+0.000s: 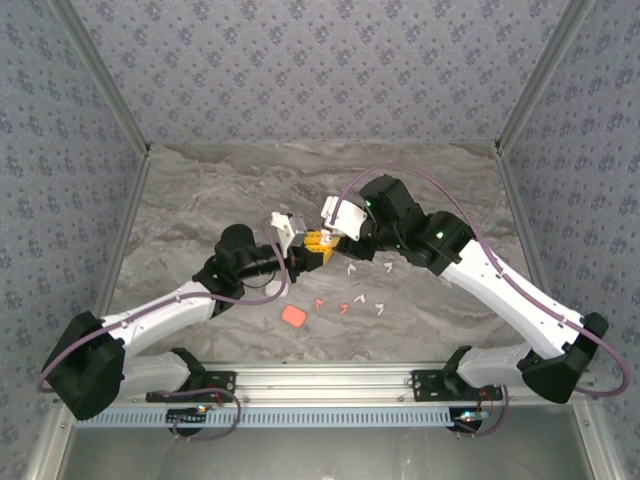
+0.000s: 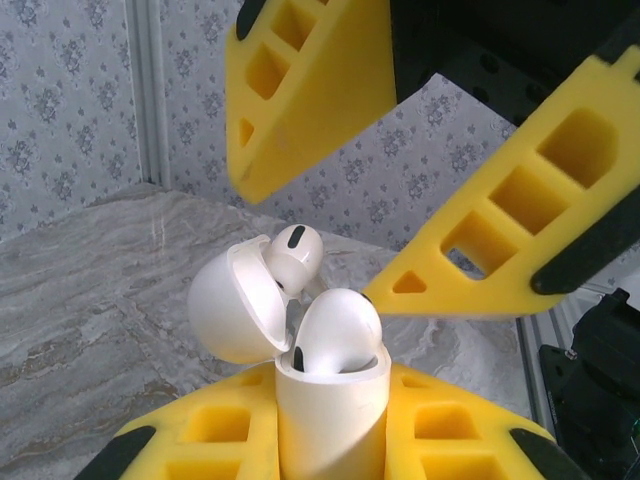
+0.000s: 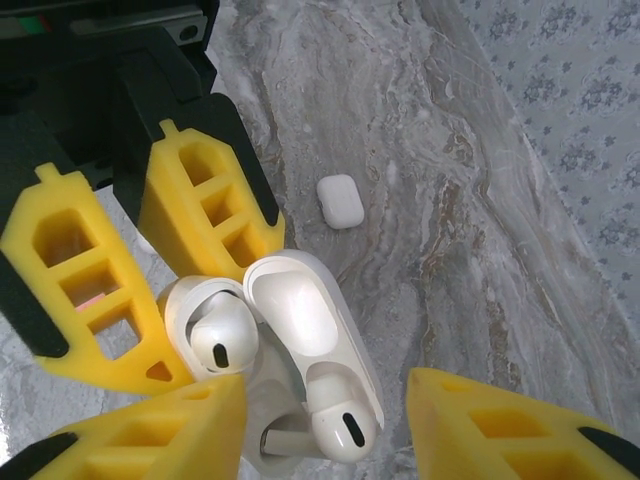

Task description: Insert the wireless bluetooth earbuds into the charging case

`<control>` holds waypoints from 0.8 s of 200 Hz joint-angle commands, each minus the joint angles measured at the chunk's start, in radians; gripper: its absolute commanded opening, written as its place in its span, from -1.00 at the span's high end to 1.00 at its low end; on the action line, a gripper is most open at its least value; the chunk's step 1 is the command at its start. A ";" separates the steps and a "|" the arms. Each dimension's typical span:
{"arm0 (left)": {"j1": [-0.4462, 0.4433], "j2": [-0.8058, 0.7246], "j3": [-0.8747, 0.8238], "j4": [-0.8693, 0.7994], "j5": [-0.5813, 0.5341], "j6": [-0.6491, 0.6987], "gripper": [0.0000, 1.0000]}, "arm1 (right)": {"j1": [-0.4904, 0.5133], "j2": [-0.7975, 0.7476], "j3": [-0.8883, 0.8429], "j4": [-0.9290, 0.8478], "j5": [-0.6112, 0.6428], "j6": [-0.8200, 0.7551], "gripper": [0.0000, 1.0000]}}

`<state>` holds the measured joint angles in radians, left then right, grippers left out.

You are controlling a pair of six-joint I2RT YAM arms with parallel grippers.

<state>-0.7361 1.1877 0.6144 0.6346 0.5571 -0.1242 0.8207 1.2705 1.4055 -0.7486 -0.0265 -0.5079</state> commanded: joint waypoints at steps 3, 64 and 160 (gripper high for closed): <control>-0.008 0.008 0.014 0.063 0.004 -0.003 1.00 | -0.004 -0.010 0.042 -0.045 -0.042 -0.013 -0.04; -0.008 0.015 0.007 0.080 -0.006 -0.009 1.00 | -0.050 -0.056 0.053 -0.032 -0.122 0.002 -0.17; -0.008 0.014 -0.012 0.157 -0.031 -0.024 1.00 | -0.358 -0.168 -0.045 0.125 -0.556 0.266 -0.54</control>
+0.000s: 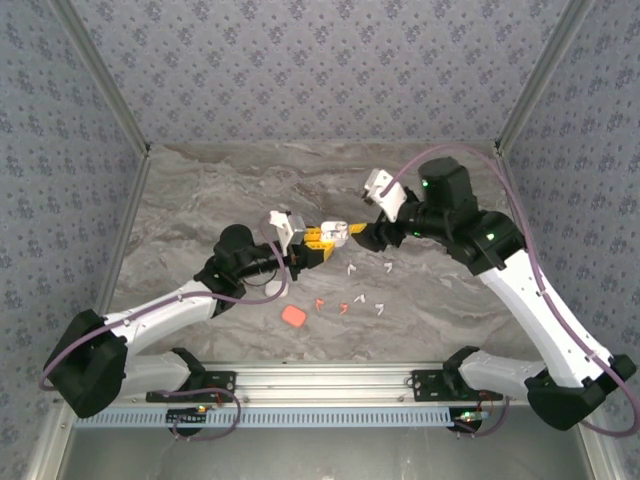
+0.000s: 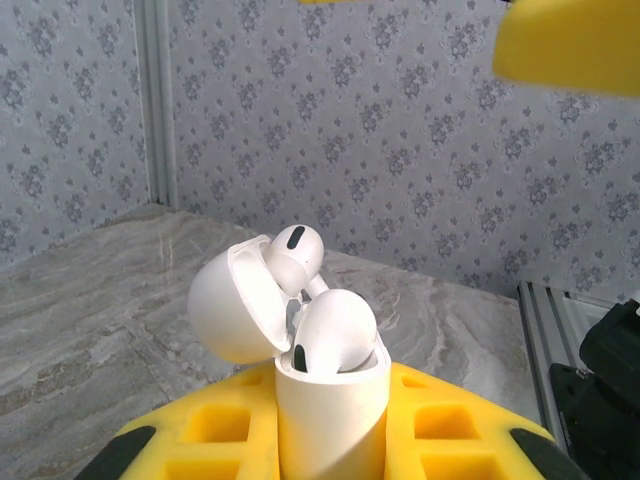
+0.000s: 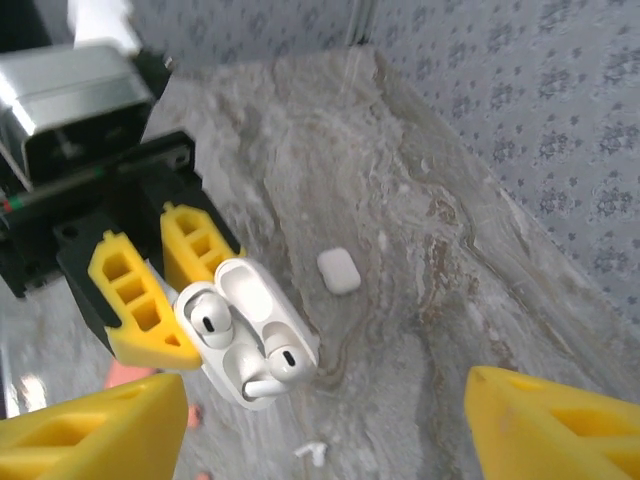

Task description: Insert the wireless bluetooth earbuds into the charging case

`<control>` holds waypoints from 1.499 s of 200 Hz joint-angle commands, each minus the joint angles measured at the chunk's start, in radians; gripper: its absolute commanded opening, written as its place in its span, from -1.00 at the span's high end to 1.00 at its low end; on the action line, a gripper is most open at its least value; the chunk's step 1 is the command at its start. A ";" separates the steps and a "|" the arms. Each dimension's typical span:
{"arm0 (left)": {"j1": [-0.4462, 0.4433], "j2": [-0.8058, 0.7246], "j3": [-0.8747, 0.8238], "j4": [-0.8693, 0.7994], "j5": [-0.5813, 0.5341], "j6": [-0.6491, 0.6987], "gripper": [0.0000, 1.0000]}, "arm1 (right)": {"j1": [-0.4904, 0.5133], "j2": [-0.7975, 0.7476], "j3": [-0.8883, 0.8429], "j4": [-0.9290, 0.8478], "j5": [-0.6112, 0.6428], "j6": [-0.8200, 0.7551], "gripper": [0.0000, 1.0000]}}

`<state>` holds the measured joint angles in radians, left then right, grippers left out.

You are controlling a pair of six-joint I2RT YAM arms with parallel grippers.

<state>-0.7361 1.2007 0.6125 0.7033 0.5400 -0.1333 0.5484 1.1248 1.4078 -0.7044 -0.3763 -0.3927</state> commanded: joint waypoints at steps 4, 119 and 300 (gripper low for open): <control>-0.008 0.000 -0.008 0.093 -0.014 -0.013 1.00 | -0.104 -0.023 -0.057 0.096 -0.228 0.182 -0.54; -0.008 -0.014 0.100 0.140 -0.052 0.149 1.00 | -0.181 -0.002 -0.039 0.247 -0.308 0.675 -0.83; -0.007 -0.006 0.165 0.121 -0.040 0.180 1.00 | -0.068 0.111 0.054 0.157 -0.184 0.626 -0.51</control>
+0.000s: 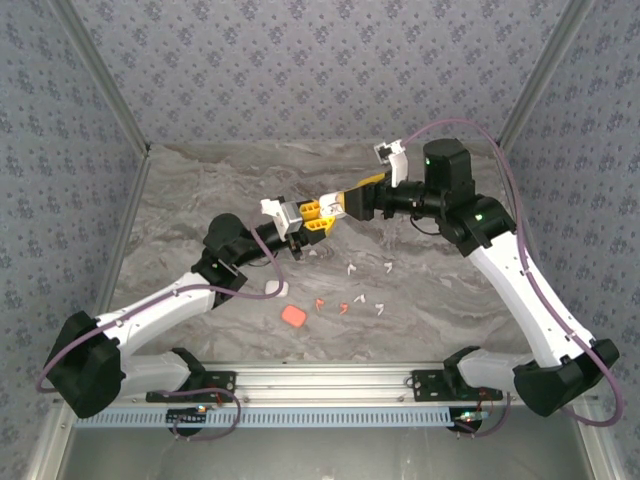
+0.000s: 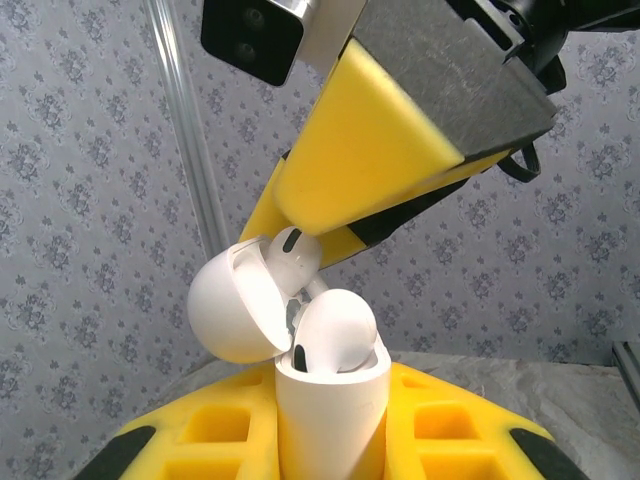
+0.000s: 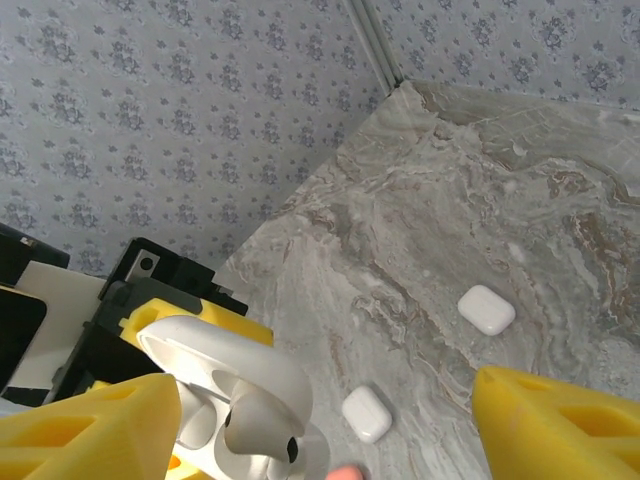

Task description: Insert the wireless bluetooth earbuds into the charging case

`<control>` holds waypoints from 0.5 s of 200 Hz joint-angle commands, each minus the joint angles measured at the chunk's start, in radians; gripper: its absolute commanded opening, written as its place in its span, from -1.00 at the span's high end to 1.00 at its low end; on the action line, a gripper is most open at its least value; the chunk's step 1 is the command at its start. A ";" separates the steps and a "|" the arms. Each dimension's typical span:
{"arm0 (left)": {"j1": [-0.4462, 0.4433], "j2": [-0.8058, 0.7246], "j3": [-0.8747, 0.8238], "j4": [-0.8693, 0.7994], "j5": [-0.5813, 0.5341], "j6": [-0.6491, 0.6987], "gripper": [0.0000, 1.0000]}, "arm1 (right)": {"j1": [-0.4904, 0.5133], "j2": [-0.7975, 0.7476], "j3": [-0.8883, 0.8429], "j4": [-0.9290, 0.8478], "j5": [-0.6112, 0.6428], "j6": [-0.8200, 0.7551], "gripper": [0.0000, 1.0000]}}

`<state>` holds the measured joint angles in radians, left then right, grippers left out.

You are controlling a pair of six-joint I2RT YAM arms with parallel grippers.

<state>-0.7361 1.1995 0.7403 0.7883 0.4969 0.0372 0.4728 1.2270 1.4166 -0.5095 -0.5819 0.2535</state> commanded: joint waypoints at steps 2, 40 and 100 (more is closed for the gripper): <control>-0.008 -0.003 0.038 0.036 0.003 0.009 1.00 | 0.009 0.009 0.045 -0.038 0.021 -0.021 -0.50; -0.008 -0.003 0.038 0.035 -0.005 0.010 1.00 | 0.010 0.006 0.046 -0.057 0.030 -0.032 -0.41; -0.007 0.001 0.038 0.037 -0.013 0.006 1.00 | 0.011 -0.006 0.045 -0.083 0.044 -0.046 -0.32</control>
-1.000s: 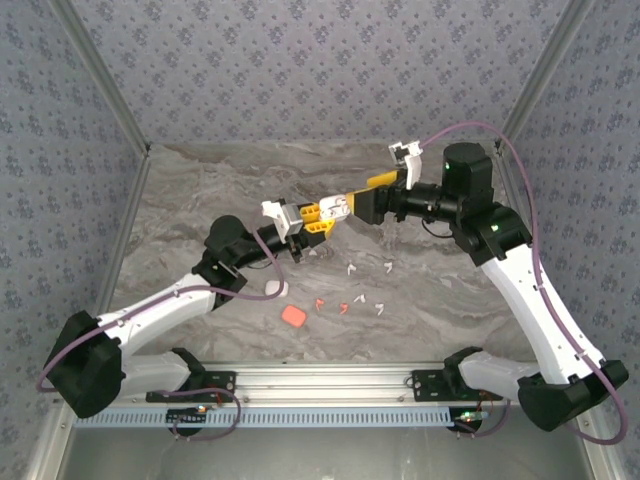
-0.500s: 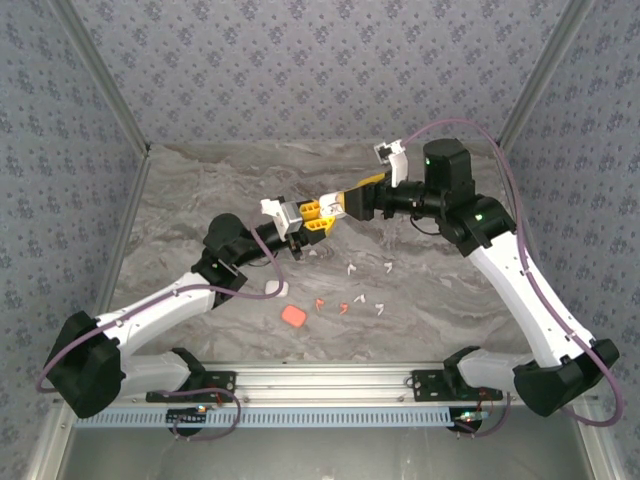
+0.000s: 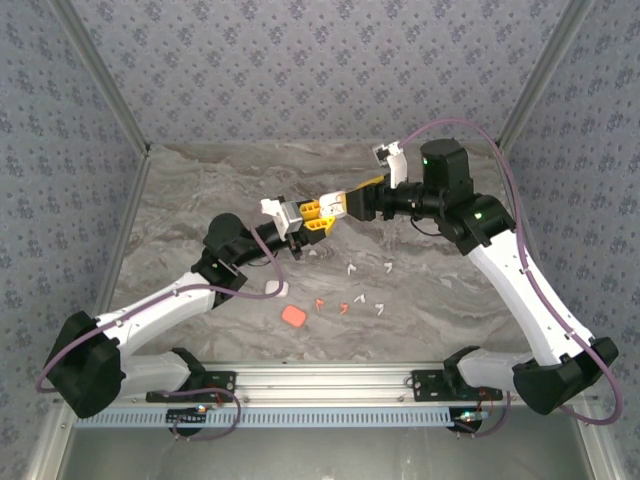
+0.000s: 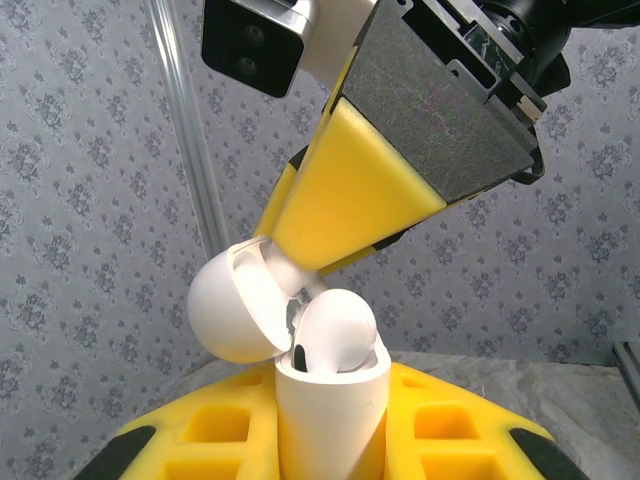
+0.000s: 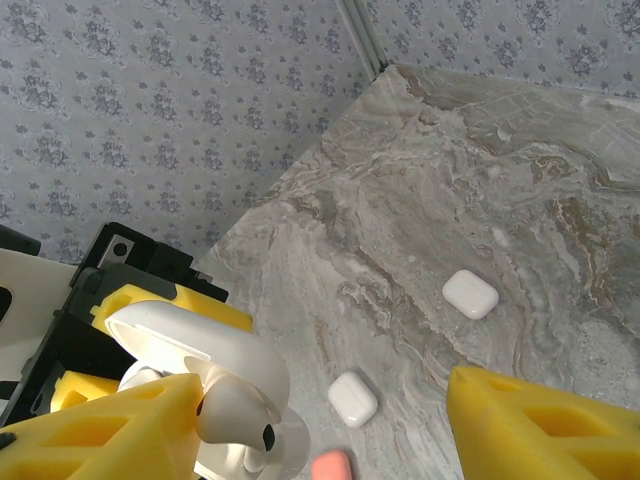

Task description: Insert the wireless bluetooth earbuds into the charging case

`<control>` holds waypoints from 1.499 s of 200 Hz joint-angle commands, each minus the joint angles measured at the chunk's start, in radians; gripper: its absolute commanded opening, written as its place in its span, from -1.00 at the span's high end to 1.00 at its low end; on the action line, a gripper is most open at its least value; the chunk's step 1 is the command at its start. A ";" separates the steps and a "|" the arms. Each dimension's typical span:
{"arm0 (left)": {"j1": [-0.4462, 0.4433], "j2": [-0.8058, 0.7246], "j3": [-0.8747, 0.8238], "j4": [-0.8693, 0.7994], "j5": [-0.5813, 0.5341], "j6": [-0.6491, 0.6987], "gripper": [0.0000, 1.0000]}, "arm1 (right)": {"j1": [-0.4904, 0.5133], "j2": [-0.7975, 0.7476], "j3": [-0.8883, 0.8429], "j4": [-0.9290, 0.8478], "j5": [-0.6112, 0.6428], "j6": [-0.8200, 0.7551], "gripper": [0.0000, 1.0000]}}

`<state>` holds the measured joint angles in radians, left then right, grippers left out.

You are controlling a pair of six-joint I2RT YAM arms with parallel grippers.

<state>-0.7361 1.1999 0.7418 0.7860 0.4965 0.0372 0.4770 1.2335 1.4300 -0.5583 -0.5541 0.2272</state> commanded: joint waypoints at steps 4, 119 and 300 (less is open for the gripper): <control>-0.008 0.001 0.037 0.039 -0.013 0.006 1.00 | 0.006 -0.011 0.032 -0.035 0.017 -0.022 -0.31; -0.007 0.002 0.033 0.043 -0.028 0.008 1.00 | 0.006 -0.023 0.027 -0.063 0.029 -0.036 -0.29; -0.008 0.009 0.030 0.045 0.003 -0.045 1.00 | -0.066 -0.090 -0.080 0.158 -0.226 0.043 -0.86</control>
<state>-0.7361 1.2011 0.7418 0.7830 0.4644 0.0254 0.4232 1.1431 1.3808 -0.4950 -0.6785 0.2253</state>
